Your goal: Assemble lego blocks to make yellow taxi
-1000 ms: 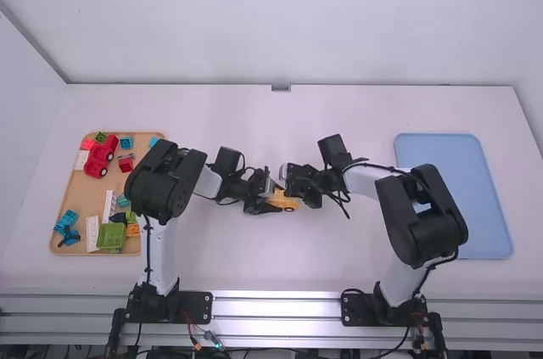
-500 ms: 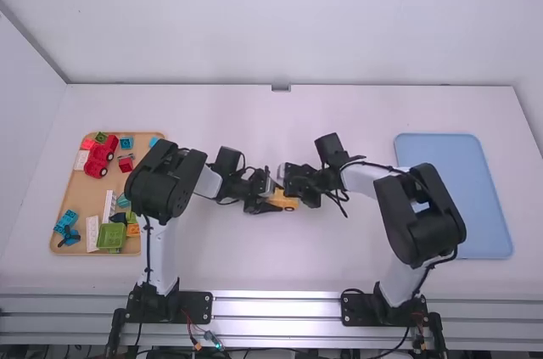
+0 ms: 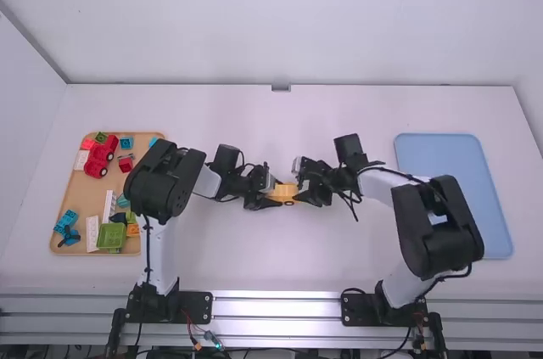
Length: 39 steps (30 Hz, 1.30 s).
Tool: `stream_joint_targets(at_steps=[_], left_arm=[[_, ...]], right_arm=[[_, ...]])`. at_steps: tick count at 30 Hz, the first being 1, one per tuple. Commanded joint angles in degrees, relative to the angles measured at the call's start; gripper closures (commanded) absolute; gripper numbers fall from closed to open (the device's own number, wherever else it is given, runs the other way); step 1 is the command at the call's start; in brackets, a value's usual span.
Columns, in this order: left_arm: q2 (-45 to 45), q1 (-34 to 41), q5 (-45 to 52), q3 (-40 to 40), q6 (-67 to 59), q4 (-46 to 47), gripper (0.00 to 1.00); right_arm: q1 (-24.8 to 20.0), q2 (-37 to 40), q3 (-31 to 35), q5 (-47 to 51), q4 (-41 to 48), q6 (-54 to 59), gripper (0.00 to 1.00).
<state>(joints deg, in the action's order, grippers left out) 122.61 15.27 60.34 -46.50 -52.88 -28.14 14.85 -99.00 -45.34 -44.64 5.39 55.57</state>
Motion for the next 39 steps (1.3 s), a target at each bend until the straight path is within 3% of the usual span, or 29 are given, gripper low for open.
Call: stream_joint_targets(at_steps=[1,5,7,8,9,17,25,31,39], left_arm=[[0.52,0.22,-3.21,0.37,1.03,0.07,0.6],[0.52,0.22,-3.89,0.39,1.03,-0.22,0.44],[0.5,0.22,-3.89,0.39,1.01,-0.22,0.23],[0.46,0.17,-3.82,0.39,1.03,-0.24,0.06],[0.26,0.11,-3.91,0.39,1.03,-0.17,0.01],[-9.7,-1.4,-9.64,0.39,1.01,11.3,0.01],[-32.09,-8.31,-15.58,0.39,3.93,33.81,0.01],[-47.19,-18.03,-25.53,0.39,32.65,44.26,0.01],[-56.19,-31.1,-30.69,0.46,71.97,57.68,0.01]], right_arm=[[-2.93,5.11,0.11,-3.32,1.33,-1.51,0.01],[-5.73,10.08,2.32,-3.37,3.96,-1.73,0.02],[-6.4,10.8,3.61,-3.34,2.64,-1.77,0.01],[-6.8,11.08,4.48,-3.34,1.75,-1.77,0.01],[-6.99,11.3,5.2,-3.39,0.81,-1.79,0.01],[-6.19,11.34,8.63,-3.04,-6.84,-5.92,0.02],[-6.23,11.34,8.63,-3.37,-8.96,-6.32,0.01],[-6.25,11.34,8.63,-3.32,-12.74,-10.8,0.01],[-6.12,11.34,8.63,-3.85,-17.64,-10.82,0.01]])
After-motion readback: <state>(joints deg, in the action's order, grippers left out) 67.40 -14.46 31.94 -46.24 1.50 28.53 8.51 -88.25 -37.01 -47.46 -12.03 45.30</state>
